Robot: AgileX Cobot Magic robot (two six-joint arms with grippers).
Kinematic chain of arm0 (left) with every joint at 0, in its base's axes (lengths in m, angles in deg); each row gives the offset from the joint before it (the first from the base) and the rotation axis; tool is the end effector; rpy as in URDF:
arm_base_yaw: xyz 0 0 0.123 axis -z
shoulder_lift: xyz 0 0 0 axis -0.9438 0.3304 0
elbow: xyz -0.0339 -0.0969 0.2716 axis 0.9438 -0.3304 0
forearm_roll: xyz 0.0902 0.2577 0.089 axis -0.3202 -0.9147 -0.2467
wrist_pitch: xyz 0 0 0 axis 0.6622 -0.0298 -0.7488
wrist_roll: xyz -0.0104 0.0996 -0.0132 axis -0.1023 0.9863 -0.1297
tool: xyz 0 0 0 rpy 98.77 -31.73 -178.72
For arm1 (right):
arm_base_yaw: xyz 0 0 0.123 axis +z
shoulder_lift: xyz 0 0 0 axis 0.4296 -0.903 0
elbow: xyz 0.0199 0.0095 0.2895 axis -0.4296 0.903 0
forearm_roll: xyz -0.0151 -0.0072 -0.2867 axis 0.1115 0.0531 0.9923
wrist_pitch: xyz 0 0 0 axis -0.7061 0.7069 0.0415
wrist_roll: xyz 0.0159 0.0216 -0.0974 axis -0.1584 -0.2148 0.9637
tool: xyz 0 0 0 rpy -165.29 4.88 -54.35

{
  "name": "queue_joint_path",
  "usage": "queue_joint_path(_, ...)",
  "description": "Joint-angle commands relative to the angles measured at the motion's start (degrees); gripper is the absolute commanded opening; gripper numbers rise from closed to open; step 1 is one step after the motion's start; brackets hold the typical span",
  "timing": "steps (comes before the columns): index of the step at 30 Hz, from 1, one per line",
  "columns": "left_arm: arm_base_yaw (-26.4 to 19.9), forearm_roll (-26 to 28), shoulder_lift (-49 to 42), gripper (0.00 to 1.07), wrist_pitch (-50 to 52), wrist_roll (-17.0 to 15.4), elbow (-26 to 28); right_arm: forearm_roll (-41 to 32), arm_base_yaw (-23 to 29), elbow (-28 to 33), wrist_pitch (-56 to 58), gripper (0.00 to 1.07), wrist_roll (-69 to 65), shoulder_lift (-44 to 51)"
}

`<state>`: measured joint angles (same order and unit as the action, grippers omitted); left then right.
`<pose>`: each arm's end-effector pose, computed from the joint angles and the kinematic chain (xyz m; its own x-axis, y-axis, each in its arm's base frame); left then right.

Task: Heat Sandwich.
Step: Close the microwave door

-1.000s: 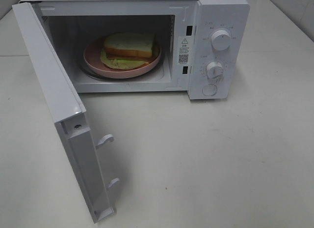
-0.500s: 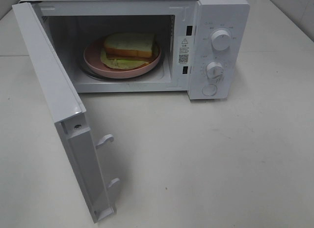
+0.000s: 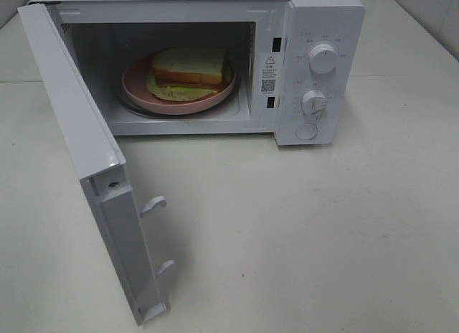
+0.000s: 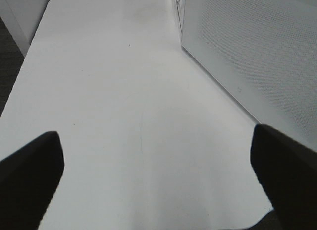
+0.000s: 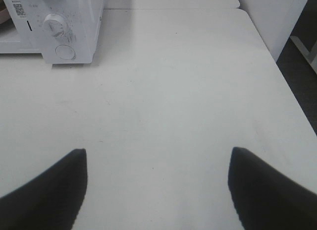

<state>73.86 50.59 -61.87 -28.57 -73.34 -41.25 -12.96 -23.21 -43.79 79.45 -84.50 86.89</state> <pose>0.0263 -0.0015 0.2943 -0.4506 0.0188 -0.8925 0.0522 0.9986 -0.0053 0.0328 -0.0087 0.2944 -0.4011 -0.0067 -0.9160 0.0549 0.9980 -0.0313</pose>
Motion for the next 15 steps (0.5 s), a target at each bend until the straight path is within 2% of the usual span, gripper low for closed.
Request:
queue_joint_path(1, -0.1, 0.4, -1.0, 0.98, 0.3, -0.2, -0.1, 0.2, -0.2, 0.1, -0.3, 0.75, 0.6, 1.7)
queue_joint_path(15, -0.1, 1.4, -0.9, 0.98, 1.1, -0.1, 0.7, 0.2, -0.2, 0.1, -0.3, 0.75, 0.6, 1.7)
